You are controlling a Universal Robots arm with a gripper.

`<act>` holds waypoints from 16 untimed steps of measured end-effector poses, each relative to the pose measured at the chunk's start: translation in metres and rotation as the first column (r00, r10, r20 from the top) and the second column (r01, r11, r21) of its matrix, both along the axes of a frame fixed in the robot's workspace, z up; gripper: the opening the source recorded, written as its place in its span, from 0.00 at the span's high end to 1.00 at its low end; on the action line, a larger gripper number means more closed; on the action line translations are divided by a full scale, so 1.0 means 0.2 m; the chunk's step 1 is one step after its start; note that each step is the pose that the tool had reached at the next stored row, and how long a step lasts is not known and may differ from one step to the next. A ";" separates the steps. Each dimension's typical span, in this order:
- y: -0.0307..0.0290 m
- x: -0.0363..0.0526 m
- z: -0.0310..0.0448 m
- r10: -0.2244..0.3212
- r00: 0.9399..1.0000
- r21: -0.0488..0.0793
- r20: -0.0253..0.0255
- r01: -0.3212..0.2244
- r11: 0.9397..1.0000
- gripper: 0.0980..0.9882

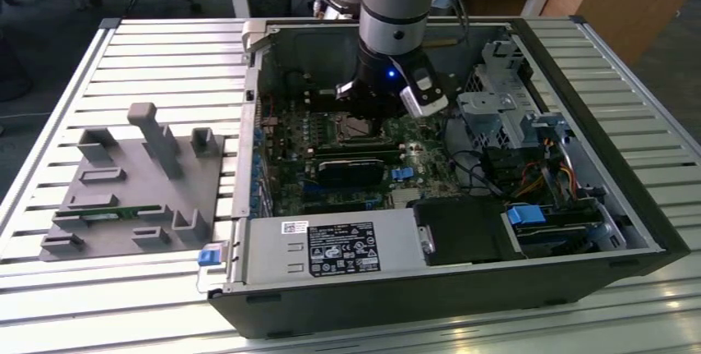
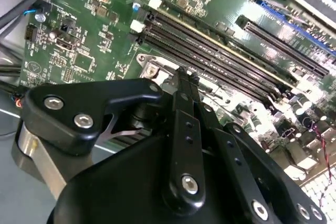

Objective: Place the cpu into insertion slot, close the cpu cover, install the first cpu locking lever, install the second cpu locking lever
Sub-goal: 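Install the second cpu locking lever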

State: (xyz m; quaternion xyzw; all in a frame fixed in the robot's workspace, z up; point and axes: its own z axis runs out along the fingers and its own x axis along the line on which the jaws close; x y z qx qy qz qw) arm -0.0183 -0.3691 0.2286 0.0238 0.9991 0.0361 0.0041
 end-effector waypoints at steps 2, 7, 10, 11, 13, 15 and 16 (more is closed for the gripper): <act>-0.002 -0.031 -0.002 0.000 1.000 0.010 0.000 0.000 1.000 0.99; -0.004 -0.078 -0.008 0.000 1.000 0.015 0.000 0.000 1.000 0.99; -0.008 -0.114 -0.013 0.000 1.000 0.016 0.000 0.000 1.000 0.99; -0.009 -0.123 -0.016 0.000 1.000 0.017 0.000 0.000 1.000 0.99; -0.010 -0.137 -0.021 0.000 1.000 0.017 0.000 0.000 1.000 0.99; -0.013 -0.143 -0.029 0.000 1.000 0.019 0.000 0.000 1.000 0.99; -0.016 -0.143 -0.035 0.000 1.000 0.020 0.000 0.000 1.000 0.99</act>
